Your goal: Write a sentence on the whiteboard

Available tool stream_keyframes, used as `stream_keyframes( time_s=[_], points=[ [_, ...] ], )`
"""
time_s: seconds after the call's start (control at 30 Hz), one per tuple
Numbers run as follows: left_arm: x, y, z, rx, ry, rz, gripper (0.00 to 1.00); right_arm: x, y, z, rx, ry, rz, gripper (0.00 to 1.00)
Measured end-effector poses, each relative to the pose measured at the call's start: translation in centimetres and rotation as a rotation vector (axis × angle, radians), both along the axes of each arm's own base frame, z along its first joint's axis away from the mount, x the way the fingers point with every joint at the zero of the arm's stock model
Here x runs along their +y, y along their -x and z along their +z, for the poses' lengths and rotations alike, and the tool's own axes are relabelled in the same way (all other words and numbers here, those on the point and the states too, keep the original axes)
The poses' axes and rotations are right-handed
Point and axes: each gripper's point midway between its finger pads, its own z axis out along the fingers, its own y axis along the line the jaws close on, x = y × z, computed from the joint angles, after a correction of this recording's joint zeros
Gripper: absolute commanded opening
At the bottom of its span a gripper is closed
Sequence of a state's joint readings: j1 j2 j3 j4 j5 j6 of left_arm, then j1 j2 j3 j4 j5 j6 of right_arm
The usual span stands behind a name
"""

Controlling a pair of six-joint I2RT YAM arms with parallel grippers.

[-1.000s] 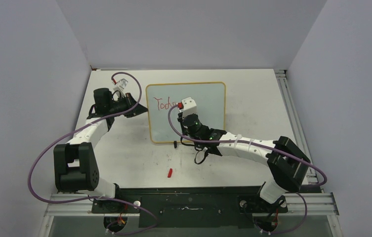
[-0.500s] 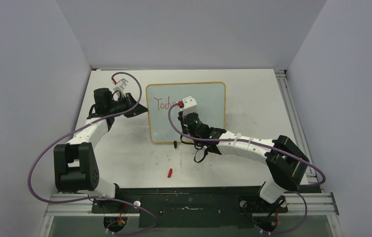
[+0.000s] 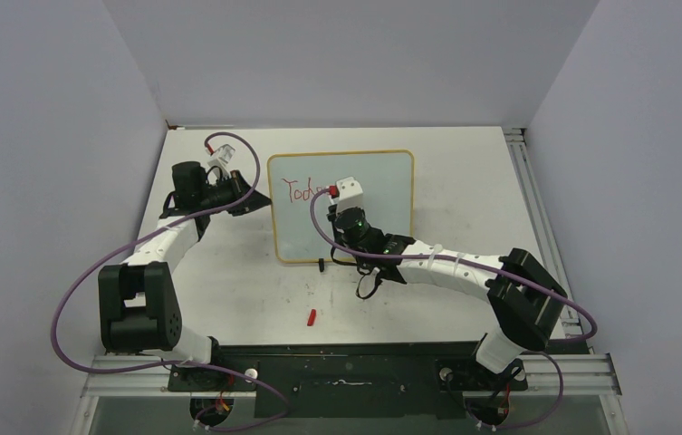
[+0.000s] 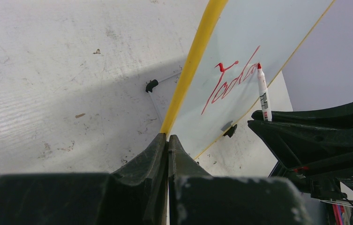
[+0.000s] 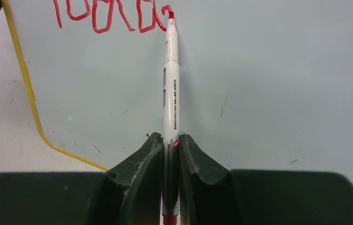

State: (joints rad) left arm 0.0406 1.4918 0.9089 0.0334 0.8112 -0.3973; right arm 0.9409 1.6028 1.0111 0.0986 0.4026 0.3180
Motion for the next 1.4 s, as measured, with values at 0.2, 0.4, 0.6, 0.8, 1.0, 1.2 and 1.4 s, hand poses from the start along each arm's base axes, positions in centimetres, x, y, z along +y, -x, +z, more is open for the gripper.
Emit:
stream_keyframes(
  time_s=[0.2,0.4,0.6,0.8,1.0,1.2,1.4],
  points=[
    [0.0,0.0,0.0,-0.002,-0.001,0.0,0.0,-0.3,0.3,-0.7,0.018,0.005,-0.006,0.05],
    [-0.3,0.1,0.1,-0.002,0.001,-0.008,0.0,-0.8,0.7,-1.4,0.035,0.017,-0.01,0.05],
    [-0.8,0.3,0.2,-0.003,0.004,-0.025,0.0,-1.2,1.1,-1.7,0.043,0.035,-0.005,0.05],
    [-0.8,0.4,0.2,-0.004,0.004,-0.027,0.0,-0.9,1.7,0.5,0.001,0.013,0.014,0.05],
    [-0.8,0.4,0.2,-0.005,0.004,-0.027,0.0,-0.8,1.5,1.2,-0.017,0.017,0.011,0.05],
    [-0.8,0.4,0.3,-0.006,0.006,-0.024,0.08,-0.5,1.2,1.9,-0.03,0.007,0.01,0.05],
    [0.1,0.1,0.9,-0.019,0.007,0.001,0.25,-0.6,1.2,1.9,-0.03,0.009,0.011,0.05]
  ],
)
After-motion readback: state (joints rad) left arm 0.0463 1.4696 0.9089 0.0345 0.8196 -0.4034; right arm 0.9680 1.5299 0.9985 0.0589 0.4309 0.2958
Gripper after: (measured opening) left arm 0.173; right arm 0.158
